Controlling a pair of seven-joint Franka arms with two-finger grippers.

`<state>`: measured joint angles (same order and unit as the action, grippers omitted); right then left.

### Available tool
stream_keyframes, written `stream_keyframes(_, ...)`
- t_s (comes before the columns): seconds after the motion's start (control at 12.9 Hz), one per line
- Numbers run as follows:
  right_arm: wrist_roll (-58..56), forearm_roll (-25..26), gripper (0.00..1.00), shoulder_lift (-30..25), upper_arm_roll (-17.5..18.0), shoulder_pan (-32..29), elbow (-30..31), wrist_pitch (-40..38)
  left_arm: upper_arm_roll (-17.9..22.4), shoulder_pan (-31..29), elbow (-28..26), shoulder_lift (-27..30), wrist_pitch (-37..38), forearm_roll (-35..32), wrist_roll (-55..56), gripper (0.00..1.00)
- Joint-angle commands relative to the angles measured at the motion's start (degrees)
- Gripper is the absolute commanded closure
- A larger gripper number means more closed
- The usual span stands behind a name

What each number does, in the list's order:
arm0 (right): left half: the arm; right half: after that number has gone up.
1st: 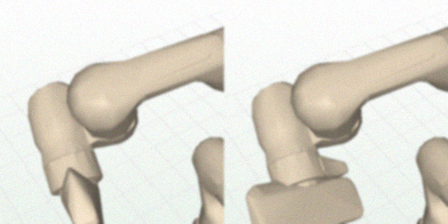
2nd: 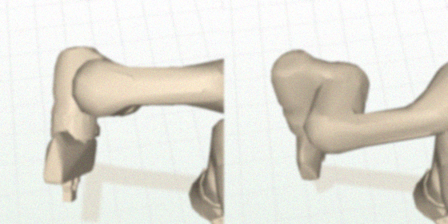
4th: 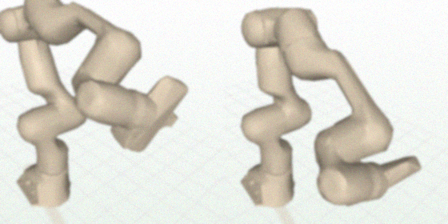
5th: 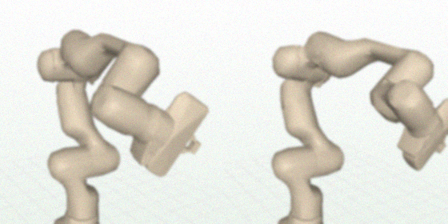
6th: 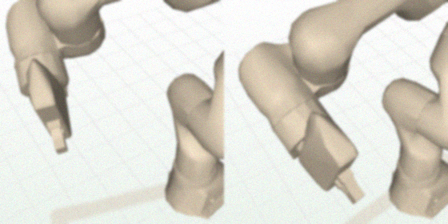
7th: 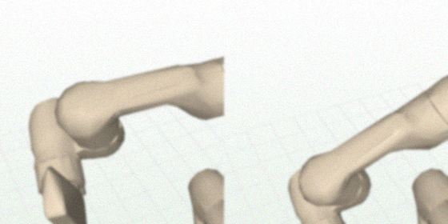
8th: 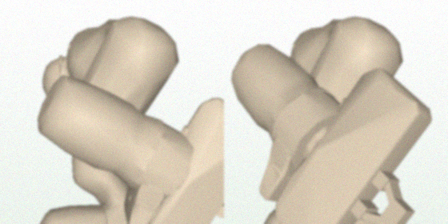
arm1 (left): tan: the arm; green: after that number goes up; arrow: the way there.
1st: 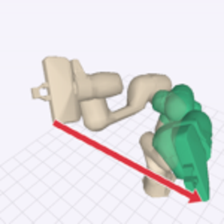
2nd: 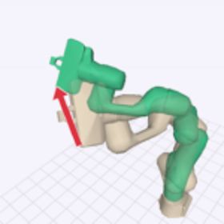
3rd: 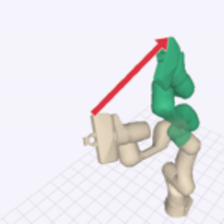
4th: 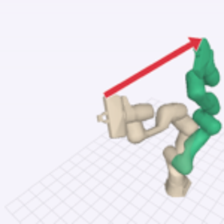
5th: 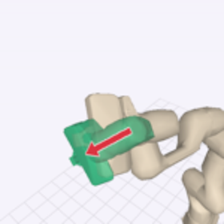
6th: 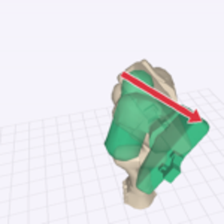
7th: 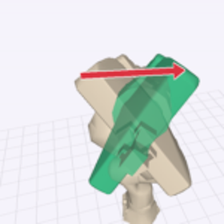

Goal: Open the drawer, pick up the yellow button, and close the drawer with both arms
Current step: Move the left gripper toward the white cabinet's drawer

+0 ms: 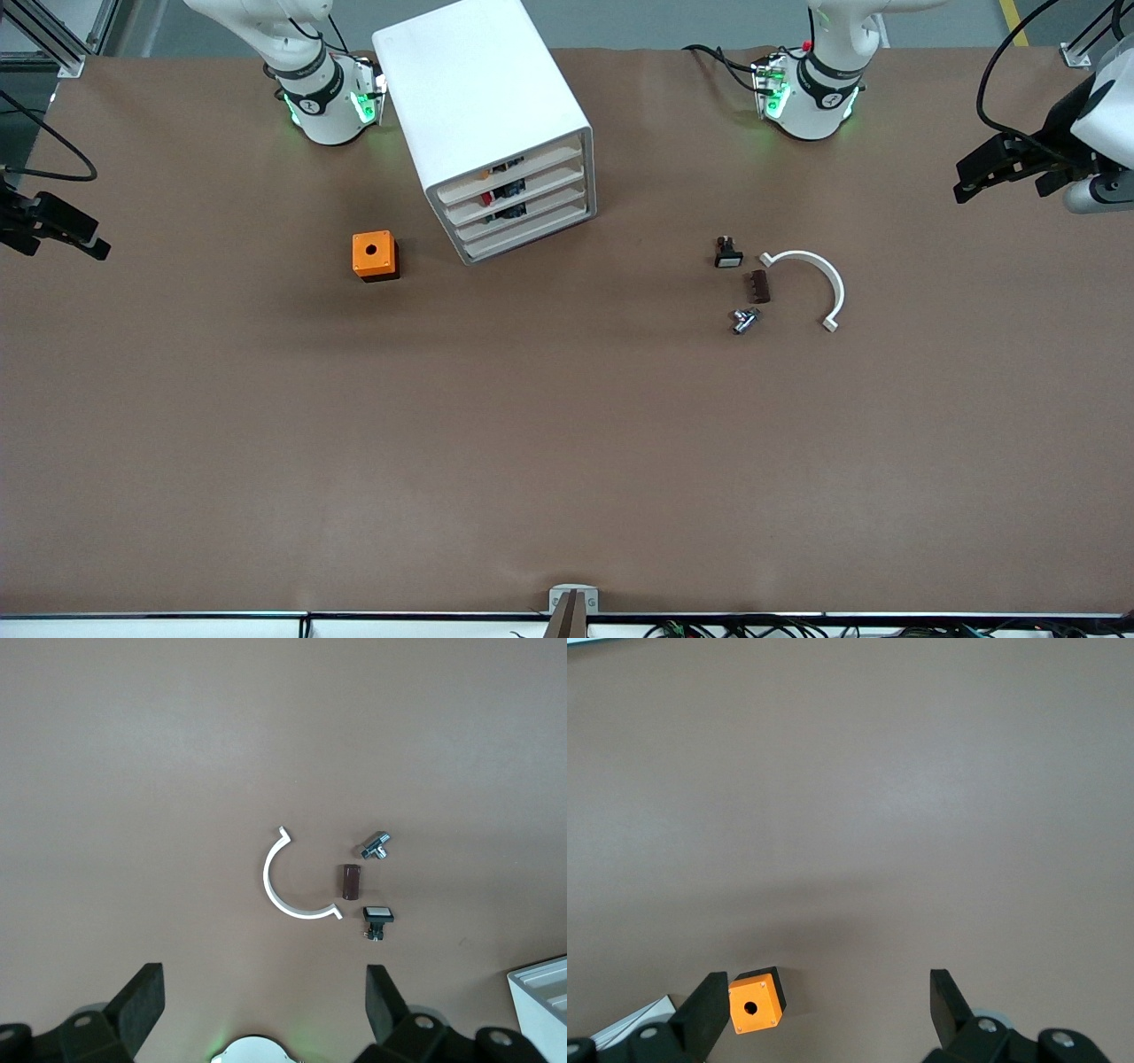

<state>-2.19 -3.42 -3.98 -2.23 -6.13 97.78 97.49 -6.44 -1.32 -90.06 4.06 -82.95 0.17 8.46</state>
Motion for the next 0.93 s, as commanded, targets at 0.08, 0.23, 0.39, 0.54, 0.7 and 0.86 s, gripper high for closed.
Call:
stream_keyframes(0.08,-0.4,-0.7,0.00,-1.0,0.6,-1.3,0.3,-0.6,-0.4,0.2,1.6,-0.7,0.3,-1.2,-0.6,0.00)
stream_keyframes(0.23,-0.7,-0.7,0.00,-1.0,0.6,-1.4,0.3,-0.7,-0.5,0.2,1.6,-2.7,0.3,-1.0,-0.7,0.00)
stream_keyframes(0.39,-0.9,-0.8,0.00,-0.9,0.6,-2.0,0.1,-0.7,-0.6,0.8,1.9,-6.1,0.2,-0.9,-0.1,0.00)
stream_keyframes(0.54,-1.0,-0.9,0.00,-0.8,0.6,-2.0,0.0,-0.7,-0.6,2.5,1.9,-9.8,-0.7,0.0,0.3,0.00)
stream_keyframes(0.7,-1.1,-0.8,0.00,-0.8,0.6,-2.0,0.1,-1.0,-0.6,3.1,1.9,-13.2,-3.3,1.1,1.7,0.00)
stream_keyframes(0.86,-0.9,-0.8,0.00,-0.7,0.6,-2.0,0.1,-2.1,-0.5,3.1,1.9,-16.2,-3.5,4.2,5.7,0.00)
